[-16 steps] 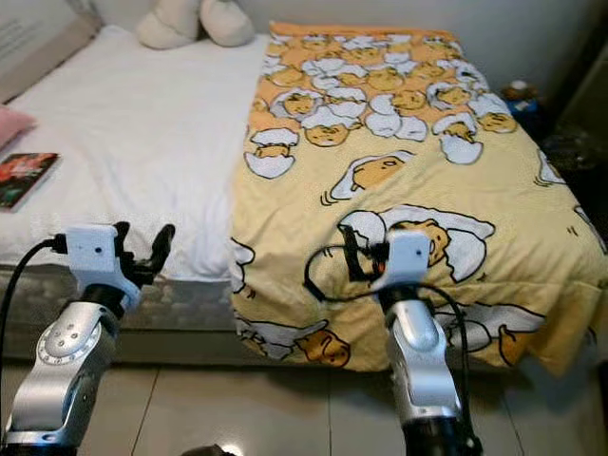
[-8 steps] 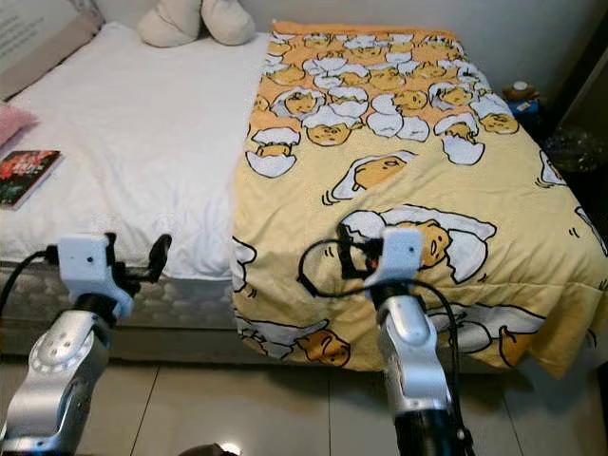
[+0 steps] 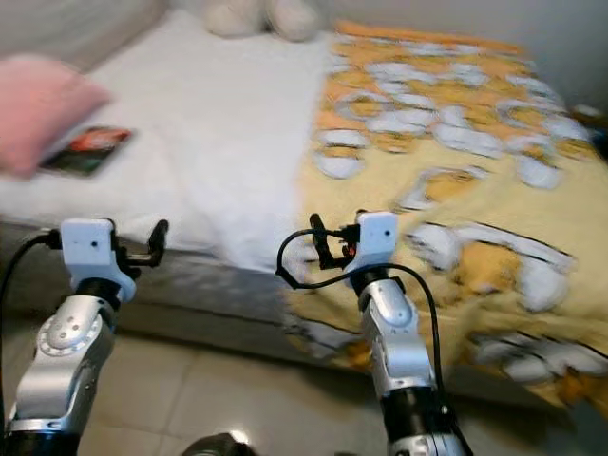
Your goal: Clean up the room
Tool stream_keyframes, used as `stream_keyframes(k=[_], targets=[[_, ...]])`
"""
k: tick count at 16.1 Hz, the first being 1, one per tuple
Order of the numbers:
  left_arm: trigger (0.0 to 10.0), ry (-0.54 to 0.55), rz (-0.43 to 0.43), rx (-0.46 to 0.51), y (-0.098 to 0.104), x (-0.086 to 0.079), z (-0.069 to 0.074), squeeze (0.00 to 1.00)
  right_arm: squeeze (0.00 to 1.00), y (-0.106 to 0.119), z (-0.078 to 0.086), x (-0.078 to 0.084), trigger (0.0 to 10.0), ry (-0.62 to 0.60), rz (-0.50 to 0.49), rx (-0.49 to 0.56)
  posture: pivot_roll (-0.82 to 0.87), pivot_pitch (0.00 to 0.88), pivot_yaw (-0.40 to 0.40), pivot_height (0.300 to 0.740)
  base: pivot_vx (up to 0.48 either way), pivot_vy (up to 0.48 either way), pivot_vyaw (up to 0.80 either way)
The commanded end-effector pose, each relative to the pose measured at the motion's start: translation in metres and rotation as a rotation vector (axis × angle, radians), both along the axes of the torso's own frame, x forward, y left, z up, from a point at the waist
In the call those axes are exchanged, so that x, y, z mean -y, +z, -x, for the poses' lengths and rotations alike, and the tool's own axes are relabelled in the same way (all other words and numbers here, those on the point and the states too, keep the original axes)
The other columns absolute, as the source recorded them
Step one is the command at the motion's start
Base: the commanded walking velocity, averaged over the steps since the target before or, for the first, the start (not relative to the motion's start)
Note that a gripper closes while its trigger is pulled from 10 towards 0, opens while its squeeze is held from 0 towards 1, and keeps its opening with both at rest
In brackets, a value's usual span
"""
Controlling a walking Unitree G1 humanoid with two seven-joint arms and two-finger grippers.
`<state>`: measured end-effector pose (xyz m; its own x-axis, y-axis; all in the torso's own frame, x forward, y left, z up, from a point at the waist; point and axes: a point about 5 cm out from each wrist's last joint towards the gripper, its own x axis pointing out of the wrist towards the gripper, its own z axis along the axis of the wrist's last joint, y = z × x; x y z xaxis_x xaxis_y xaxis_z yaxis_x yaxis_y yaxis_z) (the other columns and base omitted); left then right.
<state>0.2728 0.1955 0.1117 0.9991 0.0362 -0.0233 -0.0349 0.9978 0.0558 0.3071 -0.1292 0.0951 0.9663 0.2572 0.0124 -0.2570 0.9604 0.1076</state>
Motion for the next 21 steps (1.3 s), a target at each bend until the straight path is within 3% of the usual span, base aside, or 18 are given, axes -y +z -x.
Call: stream_keyframes(k=[1, 6, 14, 21], targets=[[10.0, 0.017, -0.010, -0.001, 0.0015, -0.0017, 0.0016, 0.00, 0.00, -0.0055, -0.0005, 0.0098, 10.0, -0.030, -0.016, -0.026, -0.03, 0.000, -0.012, 0.740, 0.000, 0.000, 0.43], [10.0, 0.099, -0.017, -0.010, 0.0030, -0.0114, -0.0001, 0.00, 0.00, -0.0091, -0.0012, 0.0046, 10.0, -0.010, -0.019, -0.038, -0.03, 0.000, -0.003, 0.740, 0.280, -0.383, 0.33], [10.0, 0.119, -0.001, -0.020, -0.0005, -0.0089, 0.0008, 0.00, 0.00, -0.0082, -0.0031, 0.0040, 10.0, 0.011, -0.012, -0.032, -0.03, 0.000, -0.010, 0.740, 0.383, -0.284, 0.00], [10.0, 0.078, -0.018, -0.033, -0.0030, -0.0043, 0.0018, 0.00, 0.00, -0.0119, -0.0014, 0.0012, 10.0, 0.029, -0.002, -0.040, -0.02, 0.000, -0.008, 0.740, 0.058, 0.000, 0.06]])
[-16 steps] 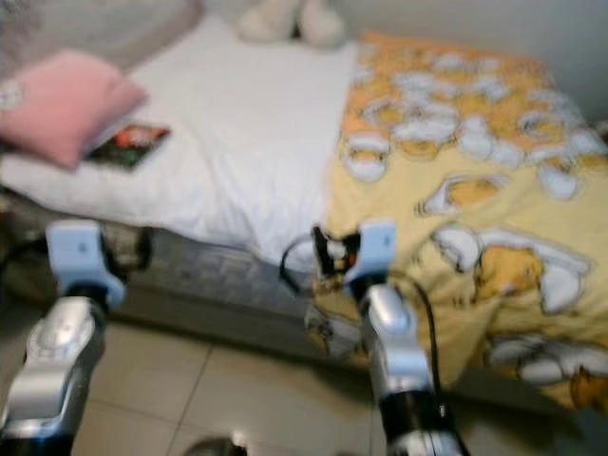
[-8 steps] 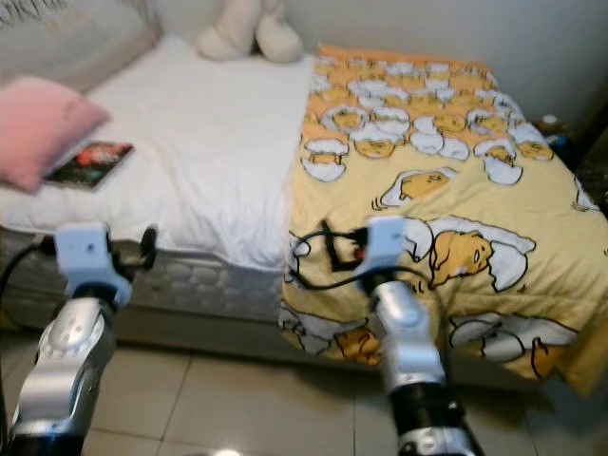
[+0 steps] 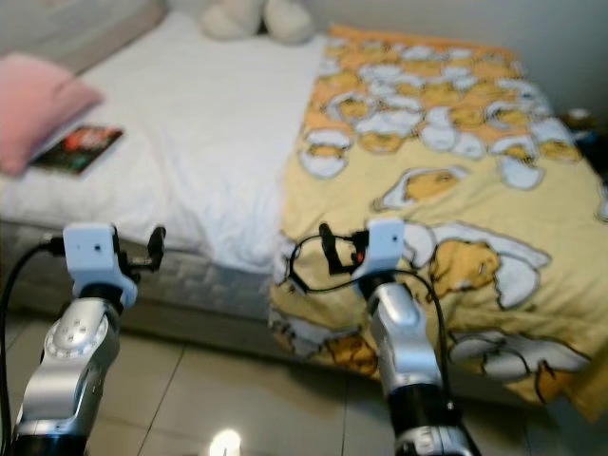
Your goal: Clean up the room
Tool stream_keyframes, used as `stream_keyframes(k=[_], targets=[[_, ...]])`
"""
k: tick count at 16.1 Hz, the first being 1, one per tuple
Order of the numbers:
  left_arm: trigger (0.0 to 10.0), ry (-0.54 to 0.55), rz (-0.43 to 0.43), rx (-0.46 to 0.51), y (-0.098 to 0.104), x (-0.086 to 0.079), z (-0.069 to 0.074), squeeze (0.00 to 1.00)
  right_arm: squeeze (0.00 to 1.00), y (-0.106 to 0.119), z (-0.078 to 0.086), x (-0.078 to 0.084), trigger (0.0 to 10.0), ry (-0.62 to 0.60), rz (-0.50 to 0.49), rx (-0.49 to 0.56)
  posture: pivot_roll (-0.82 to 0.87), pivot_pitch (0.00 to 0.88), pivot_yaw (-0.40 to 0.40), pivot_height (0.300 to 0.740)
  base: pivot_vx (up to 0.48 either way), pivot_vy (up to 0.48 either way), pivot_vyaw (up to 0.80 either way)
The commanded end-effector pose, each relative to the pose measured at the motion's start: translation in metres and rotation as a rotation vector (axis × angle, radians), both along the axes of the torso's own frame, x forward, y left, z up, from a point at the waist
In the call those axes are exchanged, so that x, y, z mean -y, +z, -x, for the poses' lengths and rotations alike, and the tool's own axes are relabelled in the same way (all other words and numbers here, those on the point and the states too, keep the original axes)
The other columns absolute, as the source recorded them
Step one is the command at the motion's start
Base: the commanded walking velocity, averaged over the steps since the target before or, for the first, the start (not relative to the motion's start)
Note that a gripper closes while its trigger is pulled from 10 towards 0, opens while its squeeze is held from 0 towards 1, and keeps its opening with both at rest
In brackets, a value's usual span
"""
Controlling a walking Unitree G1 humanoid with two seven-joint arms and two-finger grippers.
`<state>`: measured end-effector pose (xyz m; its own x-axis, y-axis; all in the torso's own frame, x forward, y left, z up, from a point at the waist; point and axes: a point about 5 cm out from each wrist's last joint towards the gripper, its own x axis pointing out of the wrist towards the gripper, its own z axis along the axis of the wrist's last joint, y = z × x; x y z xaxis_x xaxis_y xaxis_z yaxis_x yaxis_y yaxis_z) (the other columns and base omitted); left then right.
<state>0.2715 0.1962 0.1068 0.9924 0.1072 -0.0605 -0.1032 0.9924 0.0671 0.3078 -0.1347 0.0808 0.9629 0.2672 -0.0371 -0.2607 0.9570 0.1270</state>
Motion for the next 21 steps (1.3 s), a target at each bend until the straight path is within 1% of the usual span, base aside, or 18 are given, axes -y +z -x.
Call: stream_keyframes(k=[1, 5, 8, 10, 11, 13, 16, 18, 21], targets=[[10.0, 0.008, -0.022, 0.009, 0.003, -0.003, 0.000, 0.00, 0.00, 0.002, -0.001, -0.005, 10.0, 0.021, 0.002, 0.011, -0.02, 0.000, -0.007, 0.740, 0.000, 0.000, 0.00], [10.0, 0.018, -0.054, 0.010, 0.003, -0.007, -0.002, 0.00, 0.00, 0.000, -0.002, -0.003, 10.0, 0.015, -0.006, -0.006, -0.01, 0.000, -0.005, 0.740, 0.000, 0.000, 0.10], [10.0, 0.013, -0.055, 0.011, 0.003, -0.008, -0.002, 0.00, 0.00, -0.002, -0.003, 0.002, 10.0, -0.034, -0.028, -0.020, -0.01, 0.000, -0.005, 0.740, 0.000, 0.000, 0.14], [10.0, -0.009, -0.060, 0.020, 0.005, -0.004, -0.002, 0.00, 0.00, 0.000, -0.001, -0.002, 10.0, 0.021, 0.007, 0.002, -0.01, 0.000, -0.004, 0.740, 0.000, 0.000, 0.64], [10.0, -0.023, -0.061, 0.023, 0.006, -0.003, -0.002, 0.00, 0.00, 0.000, -0.001, -0.003, 10.0, 0.022, 0.001, 0.002, -0.01, 0.000, -0.006, 0.740, 0.000, 0.000, 0.55], [10.0, -0.023, -0.049, 0.038, 0.008, -0.002, 0.001, 0.00, 0.00, 0.000, 0.000, -0.006, 10.0, 0.029, -0.005, 0.003, -0.02, 0.000, -0.004, 0.740, 0.129, -0.353, 0.52], [10.0, 0.015, -0.033, 0.041, 0.008, -0.002, 0.002, 0.00, 0.00, -0.001, 0.000, -0.008, 10.0, 0.037, -0.014, -0.004, -0.02, 0.000, -0.005, 0.740, 0.266, -0.396, 0.50], [10.0, 0.068, 0.000, 0.043, 0.008, -0.001, 0.004, 0.00, 0.00, -0.003, 0.000, -0.008, 10.0, 0.046, -0.023, -0.017, -0.02, 0.000, -0.005, 0.740, 0.268, -0.396, 0.49], [10.0, 0.093, 0.006, 0.029, 0.006, 0.001, 0.006, 0.00, 0.00, -0.003, 0.000, -0.009, 10.0, 0.052, -0.024, -0.019, -0.02, 0.000, -0.008, 0.740, 0.180, -0.403, 0.49]])
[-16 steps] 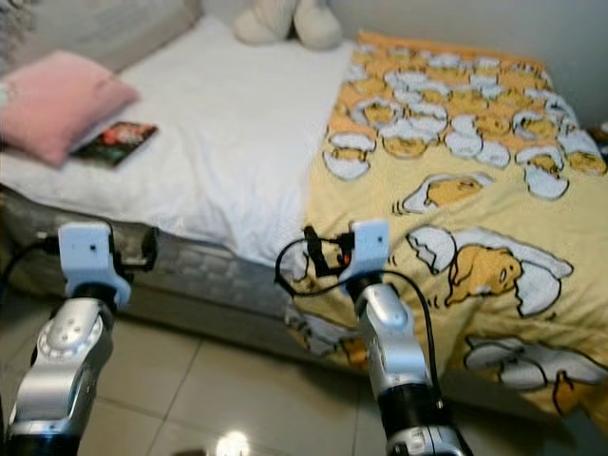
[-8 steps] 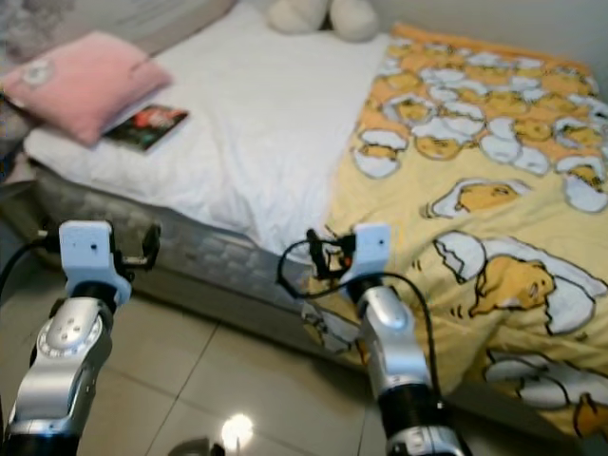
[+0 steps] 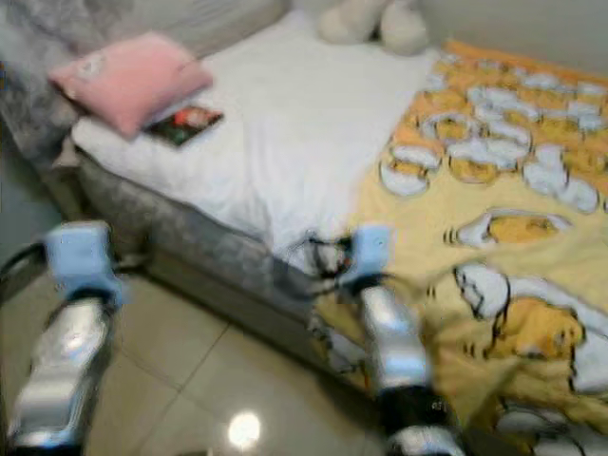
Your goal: Clean up the room
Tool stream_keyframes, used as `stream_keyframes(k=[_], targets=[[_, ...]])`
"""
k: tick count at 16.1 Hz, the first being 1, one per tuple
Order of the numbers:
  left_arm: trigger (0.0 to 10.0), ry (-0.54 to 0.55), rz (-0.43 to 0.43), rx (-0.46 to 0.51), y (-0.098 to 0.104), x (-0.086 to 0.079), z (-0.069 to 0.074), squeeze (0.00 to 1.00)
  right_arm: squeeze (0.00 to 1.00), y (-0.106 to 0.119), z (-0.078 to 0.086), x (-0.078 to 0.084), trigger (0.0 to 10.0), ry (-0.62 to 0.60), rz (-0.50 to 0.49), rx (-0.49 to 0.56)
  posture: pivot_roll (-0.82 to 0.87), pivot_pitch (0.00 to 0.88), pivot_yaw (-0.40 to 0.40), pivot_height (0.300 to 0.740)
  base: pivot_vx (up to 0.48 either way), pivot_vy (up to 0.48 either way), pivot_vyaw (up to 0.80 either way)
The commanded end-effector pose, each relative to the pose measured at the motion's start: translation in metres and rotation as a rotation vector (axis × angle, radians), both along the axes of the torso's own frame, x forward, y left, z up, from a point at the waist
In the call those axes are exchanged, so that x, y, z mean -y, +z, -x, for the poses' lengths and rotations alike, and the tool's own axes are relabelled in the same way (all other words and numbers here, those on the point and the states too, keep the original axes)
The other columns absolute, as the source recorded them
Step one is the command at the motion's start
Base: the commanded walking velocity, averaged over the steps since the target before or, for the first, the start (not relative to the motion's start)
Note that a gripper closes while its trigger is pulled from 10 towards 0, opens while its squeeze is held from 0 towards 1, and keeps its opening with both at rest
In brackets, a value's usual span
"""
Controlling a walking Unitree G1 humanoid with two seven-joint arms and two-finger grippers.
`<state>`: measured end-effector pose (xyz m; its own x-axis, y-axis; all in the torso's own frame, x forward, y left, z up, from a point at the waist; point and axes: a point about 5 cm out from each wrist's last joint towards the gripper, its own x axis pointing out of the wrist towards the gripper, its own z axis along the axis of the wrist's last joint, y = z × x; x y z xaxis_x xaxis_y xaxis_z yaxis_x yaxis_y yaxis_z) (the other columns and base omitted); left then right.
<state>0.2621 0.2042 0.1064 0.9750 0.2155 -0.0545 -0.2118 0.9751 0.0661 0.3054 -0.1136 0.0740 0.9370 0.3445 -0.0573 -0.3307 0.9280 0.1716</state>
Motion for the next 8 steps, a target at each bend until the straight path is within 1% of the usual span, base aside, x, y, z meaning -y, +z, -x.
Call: stream_keyframes(k=[1, 3, 4, 6, 7, 8], targets=[[10.0, -0.015, 0.000, 0.022, 0.0061, 0.0100, -0.0024, 0.00, 0.00, 0.0042, -0.0032, 0.0118, 10.0, -0.026, 0.013, 0.013, -0.02, 0.000, -0.008, 0.740, 0.000, -0.428, 0.49], [10.0, -0.021, -0.002, -0.002, 0.0037, 0.0125, -0.0025, 0.00, 0.01, 0.0037, -0.0034, 0.0117, 10.0, -0.020, 0.014, 0.010, -0.01, 0.000, -0.011, 0.740, 0.000, -0.472, 0.49], [10.0, -0.020, -0.017, -0.013, 0.0030, 0.0148, -0.0041, 0.00, 0.02, 0.0038, -0.0040, 0.0108, 10.0, -0.009, 0.015, 0.009, 0.00, 0.000, -0.015, 0.740, 0.000, -0.480, 0.49], [10.0, -0.024, -0.009, 0.005, 0.0049, 0.0161, -0.0051, 0.00, 0.05, 0.0043, -0.0043, 0.0090, 10.0, 0.010, 0.023, 0.014, 0.00, 0.000, -0.019, 0.740, 0.000, -0.480, 0.49], [10.0, -0.016, 0.019, 0.007, 0.0047, 0.0151, -0.0049, 0.00, 0.07, 0.0045, -0.0043, 0.0083, 10.0, 0.017, 0.033, 0.018, 0.00, 0.000, -0.019, 0.740, 0.000, 0.000, 0.49], [10.0, -0.035, 0.026, 0.019, 0.0059, 0.0163, -0.0050, 0.00, 0.07, 0.0043, -0.0044, 0.0077, 10.0, 0.020, 0.035, 0.019, 0.00, 0.000, -0.022, 0.740, 0.000, 0.000, 0.49]])
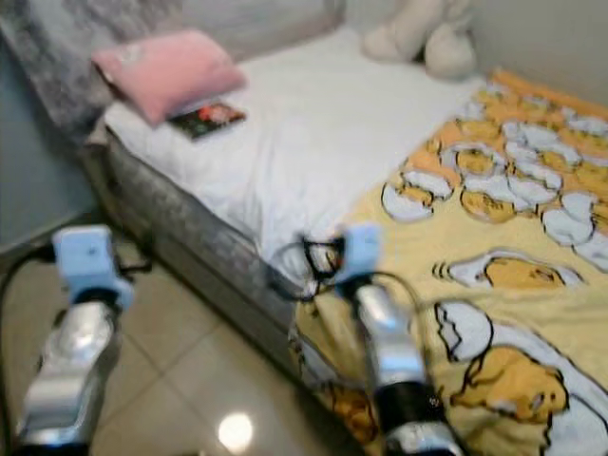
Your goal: Clean up the room
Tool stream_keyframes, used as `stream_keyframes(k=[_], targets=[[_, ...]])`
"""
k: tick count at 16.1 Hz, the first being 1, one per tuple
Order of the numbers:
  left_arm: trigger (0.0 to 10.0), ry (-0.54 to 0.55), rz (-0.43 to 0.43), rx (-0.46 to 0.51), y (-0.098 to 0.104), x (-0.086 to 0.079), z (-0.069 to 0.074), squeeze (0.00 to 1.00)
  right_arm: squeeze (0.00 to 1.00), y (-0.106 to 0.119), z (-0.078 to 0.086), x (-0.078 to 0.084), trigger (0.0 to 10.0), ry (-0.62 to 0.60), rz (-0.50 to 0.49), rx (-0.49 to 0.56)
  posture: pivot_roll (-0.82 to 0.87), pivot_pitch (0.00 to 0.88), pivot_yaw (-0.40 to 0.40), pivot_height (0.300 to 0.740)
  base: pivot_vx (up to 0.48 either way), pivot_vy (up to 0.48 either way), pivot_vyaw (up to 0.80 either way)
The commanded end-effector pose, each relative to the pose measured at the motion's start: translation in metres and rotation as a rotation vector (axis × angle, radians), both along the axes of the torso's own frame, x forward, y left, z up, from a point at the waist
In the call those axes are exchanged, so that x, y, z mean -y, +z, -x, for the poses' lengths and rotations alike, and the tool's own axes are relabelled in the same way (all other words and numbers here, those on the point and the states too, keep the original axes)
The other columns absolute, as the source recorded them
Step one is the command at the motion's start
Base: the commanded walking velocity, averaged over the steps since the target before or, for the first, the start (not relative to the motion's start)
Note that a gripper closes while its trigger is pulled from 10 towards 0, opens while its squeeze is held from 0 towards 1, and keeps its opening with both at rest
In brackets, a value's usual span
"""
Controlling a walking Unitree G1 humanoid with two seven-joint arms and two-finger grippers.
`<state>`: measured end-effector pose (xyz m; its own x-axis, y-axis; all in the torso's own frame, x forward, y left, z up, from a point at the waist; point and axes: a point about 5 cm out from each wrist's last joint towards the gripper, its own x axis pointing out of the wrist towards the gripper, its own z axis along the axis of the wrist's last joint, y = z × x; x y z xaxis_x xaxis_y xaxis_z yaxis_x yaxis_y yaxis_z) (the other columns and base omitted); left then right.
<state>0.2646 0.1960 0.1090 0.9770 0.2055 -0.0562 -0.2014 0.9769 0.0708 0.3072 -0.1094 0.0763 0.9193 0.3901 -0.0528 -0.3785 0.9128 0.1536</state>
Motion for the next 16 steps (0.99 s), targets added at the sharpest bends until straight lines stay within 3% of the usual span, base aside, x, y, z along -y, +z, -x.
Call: stream_keyframes(k=[1, 3, 5, 7, 16], targets=[[10.0, -0.056, 0.007, 0.031, 0.0061, 0.0105, -0.0028, 0.00, 0.08, 0.0017, -0.0026, 0.0107, 10.0, -0.018, 0.025, 0.010, 0.00, 0.000, -0.022, 0.740, 0.000, 0.000, 0.49], [10.0, -0.041, 0.023, 0.052, 0.0094, 0.0089, -0.0031, 0.00, 0.09, -0.0008, -0.0035, 0.0119, 10.0, -0.034, 0.041, -0.005, 0.01, 0.000, -0.022, 0.740, 0.232, 0.000, 0.50], [10.0, 0.001, 0.058, 0.034, 0.0063, 0.0034, -0.0044, 0.00, 0.01, -0.0040, -0.0062, 0.0169, 10.0, -0.083, 0.048, -0.033, 0.01, 0.000, -0.022, 0.740, 0.461, 0.000, 0.00], [10.0, 0.007, 0.067, 0.026, 0.0052, 0.0023, -0.0042, 0.00, 0.02, -0.0024, -0.0067, 0.0186, 10.0, -0.083, 0.044, -0.020, 0.01, 0.000, -0.022, 0.740, 0.450, 0.000, 0.00], [10.0, -0.022, 0.062, 0.034, 0.0065, 0.0052, -0.0067, 0.00, 0.07, -0.0014, -0.0073, 0.0162, 10.0, -0.061, 0.048, -0.008, 0.00, 0.000, -0.023, 0.740, 0.461, 0.000, 0.52]])
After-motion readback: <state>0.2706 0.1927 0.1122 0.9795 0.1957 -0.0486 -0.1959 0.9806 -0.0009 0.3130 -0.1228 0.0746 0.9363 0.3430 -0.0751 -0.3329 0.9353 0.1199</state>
